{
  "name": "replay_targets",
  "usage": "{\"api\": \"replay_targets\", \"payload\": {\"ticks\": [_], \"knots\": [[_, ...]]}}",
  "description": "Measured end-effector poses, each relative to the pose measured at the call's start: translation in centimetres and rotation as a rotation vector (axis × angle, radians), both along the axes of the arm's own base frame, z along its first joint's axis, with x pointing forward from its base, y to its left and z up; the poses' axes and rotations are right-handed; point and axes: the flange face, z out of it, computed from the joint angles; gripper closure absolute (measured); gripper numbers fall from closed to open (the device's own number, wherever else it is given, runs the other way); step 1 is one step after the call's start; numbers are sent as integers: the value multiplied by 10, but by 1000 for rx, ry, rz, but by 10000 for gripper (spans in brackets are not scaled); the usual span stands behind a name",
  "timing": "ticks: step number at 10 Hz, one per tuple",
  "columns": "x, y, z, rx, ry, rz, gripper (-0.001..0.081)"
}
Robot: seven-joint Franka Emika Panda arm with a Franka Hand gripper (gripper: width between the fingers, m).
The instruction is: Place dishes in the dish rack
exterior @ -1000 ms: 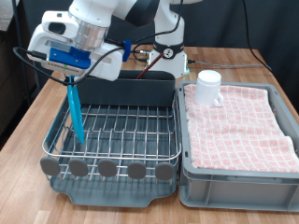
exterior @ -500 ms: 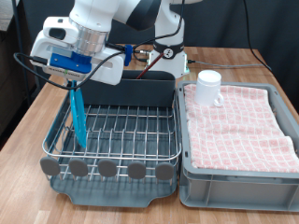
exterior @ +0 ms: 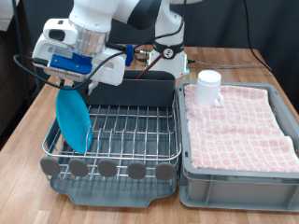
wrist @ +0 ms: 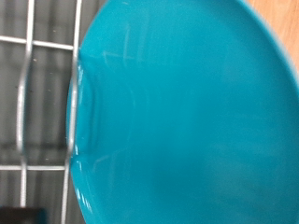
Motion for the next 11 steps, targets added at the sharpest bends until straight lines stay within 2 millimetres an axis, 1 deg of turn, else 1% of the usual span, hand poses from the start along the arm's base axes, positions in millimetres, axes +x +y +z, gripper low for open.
{"api": "replay_targets", "payload": {"ticks": [1,2,3,4,8,11], "knots": [[1,2,8,19,-3,-11,222],[0,3,21,30,-7,-15,75],[-2,4,36,67,-7,-19,75],[-5,4,52,110,2,-19,22],[-14,9,118,231,16,-25,4],[-15,29,165,255,19,-33,4]]}}
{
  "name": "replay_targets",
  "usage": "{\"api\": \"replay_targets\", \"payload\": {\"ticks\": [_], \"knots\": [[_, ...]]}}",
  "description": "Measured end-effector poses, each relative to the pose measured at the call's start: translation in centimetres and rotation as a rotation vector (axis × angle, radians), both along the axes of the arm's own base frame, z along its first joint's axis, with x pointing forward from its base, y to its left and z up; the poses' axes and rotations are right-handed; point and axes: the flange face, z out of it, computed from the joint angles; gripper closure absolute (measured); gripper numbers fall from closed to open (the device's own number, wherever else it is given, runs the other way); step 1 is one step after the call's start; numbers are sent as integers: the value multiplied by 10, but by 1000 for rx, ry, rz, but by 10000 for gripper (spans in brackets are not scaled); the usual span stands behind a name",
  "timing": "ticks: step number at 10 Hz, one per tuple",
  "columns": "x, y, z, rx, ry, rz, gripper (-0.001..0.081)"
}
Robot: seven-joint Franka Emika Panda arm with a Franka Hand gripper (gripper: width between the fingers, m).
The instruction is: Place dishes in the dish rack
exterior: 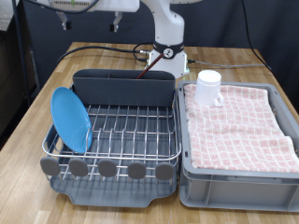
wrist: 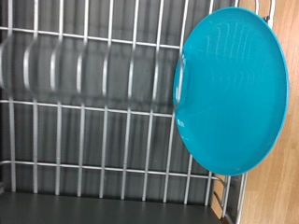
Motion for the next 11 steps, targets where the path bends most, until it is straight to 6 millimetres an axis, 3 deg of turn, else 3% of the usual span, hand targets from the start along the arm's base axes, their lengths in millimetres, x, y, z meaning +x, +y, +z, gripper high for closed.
{"api": "replay_targets", "payload": {"ticks": [1,3,4,8,11], "knots": [[-2,6,8,5,4,-5,4],[0,7,4,-2,12,16,4],[2,18,3,-3,20,46,4],[8,91,-14,-1,53,142,4],[-1,141,-27,4,61,206,4]]}}
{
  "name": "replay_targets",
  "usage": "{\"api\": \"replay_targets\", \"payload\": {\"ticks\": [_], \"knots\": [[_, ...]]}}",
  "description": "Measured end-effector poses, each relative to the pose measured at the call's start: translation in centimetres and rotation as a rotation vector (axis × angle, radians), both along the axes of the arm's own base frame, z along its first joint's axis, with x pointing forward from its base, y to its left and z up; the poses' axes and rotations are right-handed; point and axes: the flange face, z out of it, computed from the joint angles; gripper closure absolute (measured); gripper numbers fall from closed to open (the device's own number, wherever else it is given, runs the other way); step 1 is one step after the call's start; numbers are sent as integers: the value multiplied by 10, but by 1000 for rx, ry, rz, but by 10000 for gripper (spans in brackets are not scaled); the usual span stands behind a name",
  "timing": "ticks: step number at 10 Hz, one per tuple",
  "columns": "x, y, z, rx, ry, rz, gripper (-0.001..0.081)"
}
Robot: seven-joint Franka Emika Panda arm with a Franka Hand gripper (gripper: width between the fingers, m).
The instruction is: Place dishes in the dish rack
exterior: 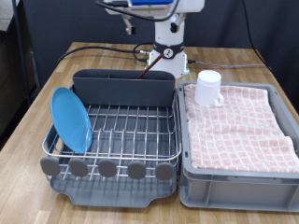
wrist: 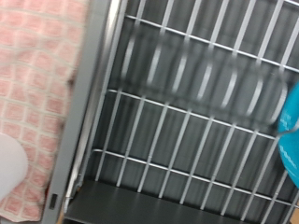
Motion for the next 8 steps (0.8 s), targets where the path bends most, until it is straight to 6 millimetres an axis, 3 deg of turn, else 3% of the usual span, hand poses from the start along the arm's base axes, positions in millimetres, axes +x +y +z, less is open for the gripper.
{"api": "replay_targets", "payload": {"ticks": [7,8], "knots": [[-49,99,-17,-22,21,249,4],[-56,104,-16,-39,20,273,4]]}}
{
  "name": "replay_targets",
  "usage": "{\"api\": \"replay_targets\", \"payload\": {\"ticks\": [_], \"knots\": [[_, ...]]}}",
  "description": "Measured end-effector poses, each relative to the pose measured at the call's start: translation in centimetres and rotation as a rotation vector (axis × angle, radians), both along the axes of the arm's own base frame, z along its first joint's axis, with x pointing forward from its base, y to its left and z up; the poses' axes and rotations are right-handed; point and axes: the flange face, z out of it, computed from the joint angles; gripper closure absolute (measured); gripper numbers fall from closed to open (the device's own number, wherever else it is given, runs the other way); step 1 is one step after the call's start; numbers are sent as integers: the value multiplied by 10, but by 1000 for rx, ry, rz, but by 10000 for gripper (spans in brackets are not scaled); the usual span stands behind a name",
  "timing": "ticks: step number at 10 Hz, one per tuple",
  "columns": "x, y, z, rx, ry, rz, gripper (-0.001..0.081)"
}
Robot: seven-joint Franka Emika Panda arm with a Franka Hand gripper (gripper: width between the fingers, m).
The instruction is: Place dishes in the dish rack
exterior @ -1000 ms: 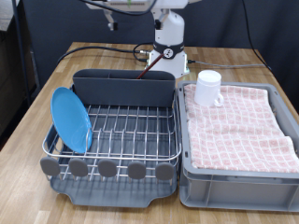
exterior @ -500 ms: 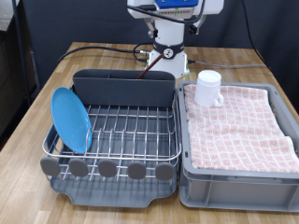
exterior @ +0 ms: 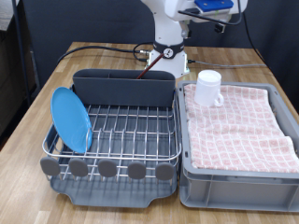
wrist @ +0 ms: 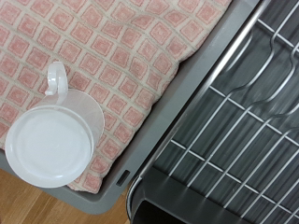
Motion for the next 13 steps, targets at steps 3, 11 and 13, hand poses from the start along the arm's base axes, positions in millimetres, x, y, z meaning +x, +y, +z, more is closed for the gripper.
{"api": "replay_targets", "payload": {"ticks": [3,11,13], "knots": [[3,2,-2,5,6,-5,4],[-11,80,-14,0,43,-42,4],[-15,86,-27,-28,82,-19,4]]}}
